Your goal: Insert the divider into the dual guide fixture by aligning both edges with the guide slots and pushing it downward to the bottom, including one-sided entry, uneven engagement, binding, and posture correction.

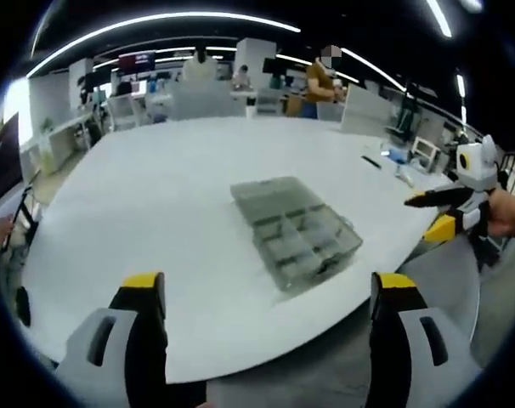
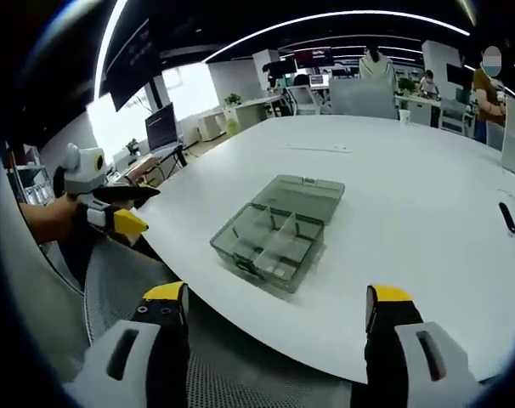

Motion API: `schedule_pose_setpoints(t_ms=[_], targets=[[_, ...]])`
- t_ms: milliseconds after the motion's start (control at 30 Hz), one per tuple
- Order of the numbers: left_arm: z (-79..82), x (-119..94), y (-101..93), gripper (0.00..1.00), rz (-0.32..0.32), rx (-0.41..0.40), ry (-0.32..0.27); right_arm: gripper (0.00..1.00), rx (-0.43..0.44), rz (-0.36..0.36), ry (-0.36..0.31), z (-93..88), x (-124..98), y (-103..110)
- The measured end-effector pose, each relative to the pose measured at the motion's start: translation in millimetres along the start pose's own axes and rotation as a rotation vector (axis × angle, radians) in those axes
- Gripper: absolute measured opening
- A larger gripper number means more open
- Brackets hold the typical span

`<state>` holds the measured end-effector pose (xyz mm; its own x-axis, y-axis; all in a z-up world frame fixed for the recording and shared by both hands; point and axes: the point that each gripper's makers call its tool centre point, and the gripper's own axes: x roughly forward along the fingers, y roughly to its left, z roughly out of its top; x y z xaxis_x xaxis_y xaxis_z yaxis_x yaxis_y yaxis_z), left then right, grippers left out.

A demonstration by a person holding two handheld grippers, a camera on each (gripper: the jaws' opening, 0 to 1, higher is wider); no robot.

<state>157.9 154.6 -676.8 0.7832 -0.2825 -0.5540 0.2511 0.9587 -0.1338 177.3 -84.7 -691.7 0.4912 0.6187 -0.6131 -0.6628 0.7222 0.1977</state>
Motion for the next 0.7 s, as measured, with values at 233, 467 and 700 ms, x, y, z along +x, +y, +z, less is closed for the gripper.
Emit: schedule_pose_setpoints(t_ms=[233,467,700], targets=[[0.9,0.7,-0.2,0.99,0.000,-0.005,-0.006,0.84,0.006,-0.005,0.005,-1.0,0.8,-2.1],[-0.3,0.9,-0.3,0.99,0.003,-0.007,-0.004,0.84,0.008,-0.008,0.012,-2.3,1.2,-2.2],[-0.1,0.8,1.1,0.99,0.010,-0.015,-0.003,0.83,0.010,-0.010,0.017,-3.5,1.0,-1.8]])
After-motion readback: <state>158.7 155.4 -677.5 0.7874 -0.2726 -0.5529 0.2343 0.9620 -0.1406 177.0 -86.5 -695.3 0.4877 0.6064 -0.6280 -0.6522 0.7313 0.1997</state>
